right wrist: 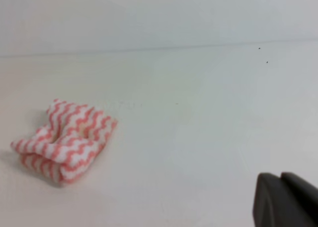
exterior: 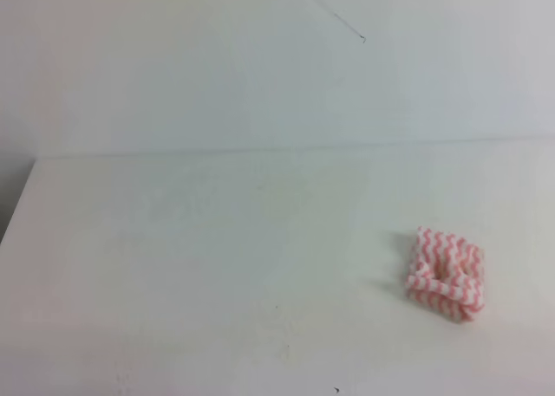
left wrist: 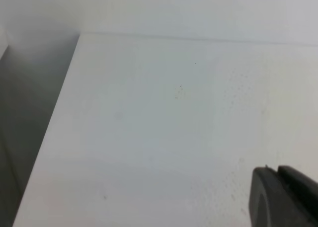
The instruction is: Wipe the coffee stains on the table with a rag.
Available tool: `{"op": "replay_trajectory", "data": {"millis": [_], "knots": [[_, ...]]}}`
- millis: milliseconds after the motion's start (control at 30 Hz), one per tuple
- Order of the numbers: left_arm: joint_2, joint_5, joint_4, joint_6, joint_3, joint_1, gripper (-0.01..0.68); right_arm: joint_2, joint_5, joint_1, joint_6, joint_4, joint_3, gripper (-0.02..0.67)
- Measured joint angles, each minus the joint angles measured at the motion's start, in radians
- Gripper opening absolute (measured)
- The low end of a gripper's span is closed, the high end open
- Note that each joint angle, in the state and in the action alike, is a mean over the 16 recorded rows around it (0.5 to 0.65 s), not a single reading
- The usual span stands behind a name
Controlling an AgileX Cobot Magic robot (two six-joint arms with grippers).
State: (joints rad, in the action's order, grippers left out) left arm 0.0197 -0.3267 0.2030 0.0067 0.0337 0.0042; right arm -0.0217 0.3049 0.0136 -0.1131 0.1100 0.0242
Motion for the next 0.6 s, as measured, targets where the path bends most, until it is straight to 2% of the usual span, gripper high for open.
{"op": "replay_trajectory", "data": {"millis": [600], "knots": [[0.002,-0.001,0.000,0.000,0.003,0.000,-0.001,-0.001,0.000,0.000,0.000,0.000,0.000,-0.004]]}}
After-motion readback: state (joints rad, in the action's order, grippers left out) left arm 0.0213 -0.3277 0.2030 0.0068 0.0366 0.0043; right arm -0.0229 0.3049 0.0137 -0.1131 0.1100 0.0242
